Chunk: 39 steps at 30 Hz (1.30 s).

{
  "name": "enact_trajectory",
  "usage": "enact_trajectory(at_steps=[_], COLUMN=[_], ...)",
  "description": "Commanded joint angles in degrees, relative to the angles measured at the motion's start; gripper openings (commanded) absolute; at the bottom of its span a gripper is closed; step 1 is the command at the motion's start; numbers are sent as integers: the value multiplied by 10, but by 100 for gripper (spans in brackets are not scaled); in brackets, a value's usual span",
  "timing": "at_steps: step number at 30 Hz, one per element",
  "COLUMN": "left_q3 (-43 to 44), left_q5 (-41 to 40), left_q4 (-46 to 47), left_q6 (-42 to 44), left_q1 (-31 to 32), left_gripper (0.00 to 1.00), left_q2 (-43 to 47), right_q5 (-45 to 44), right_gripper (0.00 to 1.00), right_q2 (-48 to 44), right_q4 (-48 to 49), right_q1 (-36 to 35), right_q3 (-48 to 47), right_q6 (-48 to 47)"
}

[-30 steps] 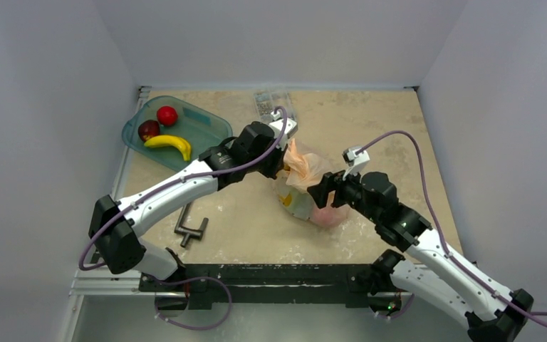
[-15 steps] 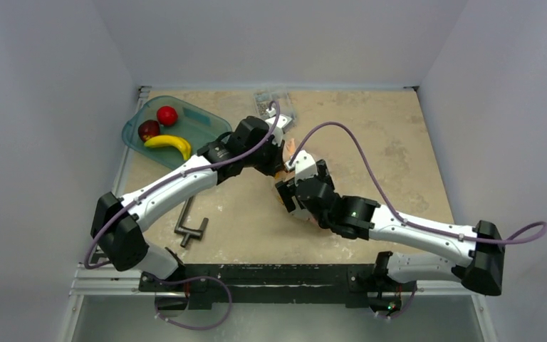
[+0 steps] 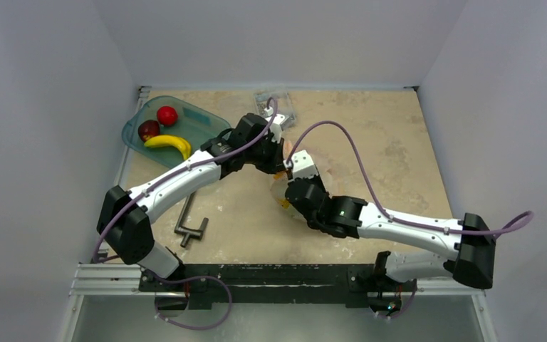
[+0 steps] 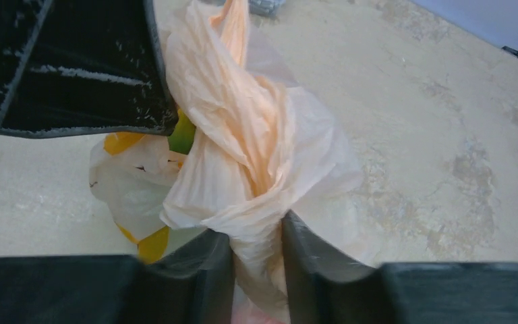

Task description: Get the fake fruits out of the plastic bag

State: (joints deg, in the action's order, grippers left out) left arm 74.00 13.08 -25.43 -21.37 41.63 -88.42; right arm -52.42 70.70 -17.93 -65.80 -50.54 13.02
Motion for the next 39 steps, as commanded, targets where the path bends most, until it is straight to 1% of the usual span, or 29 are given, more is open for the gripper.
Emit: enact_trajectory(at_steps=[1,2,3,5,7,11,13,16,18,21,24,29,33,34,35,37,38,39], left_q3=[24,24,23,21,17,7,-9,-31,-42,-66,-120,-209,-239,-246,-253,-267,-271,-269], left_q5=[-3,-9,-17,-14,-15,-23,-32,-61,-67,-63,-69,-85,-98,-98,-96,-100,-102,-108], left_q4=[1,-1,-4,-6,-7,-19,-16,-38,-51,-72,-58,-39,-65,-67,-65,-61,-56,-54], left_q6=[-15,-16,-21,-38,-52,-70,-72,-89,-118,-161,-192,-226,-229,-231,-232,-235,-232,-228], left_q1=[-9,-9,-11,-19,-27,-33,-33,-34,-34,-37,-37,-37,-37,-36,-35,-26,-18,-7], left_gripper=[0,0,0,0,0,0,0,0,0,0,0,0,0,2,10,33,42,48], left_q2=[-2,-2,-2,-3,-3,7,21,45,60,89,133,205,244,257,273,308,323,336], right_q5=[-45,-44,-34,-7,45,225,290,367,394,408,432,549,578,585,586,582,581,580], right_gripper=[17,10,6,0,0,0,0,0,0,0,0,0,0,0,0,0,0,0], right_q2=[-58,-72,-87,-115,-145,-202,-224,-256,-272,-273,-254,-214,-196,-192,-187,-180,-177,-173], right_q4=[48,47,49,51,44,93,110,126,126,130,137,192,199,194,185,163,155,147], right_q1=[0,0,2,15,52,143,177,209,227,246,283,353,356,356,356,356,356,356], right_q3=[9,18,26,46,67,124,143,165,173,187,197,216,204,196,187,172,165,159], right_q6=[55,71,85,120,167,208,222,246,259,271,270,250,223,213,203,185,176,169])
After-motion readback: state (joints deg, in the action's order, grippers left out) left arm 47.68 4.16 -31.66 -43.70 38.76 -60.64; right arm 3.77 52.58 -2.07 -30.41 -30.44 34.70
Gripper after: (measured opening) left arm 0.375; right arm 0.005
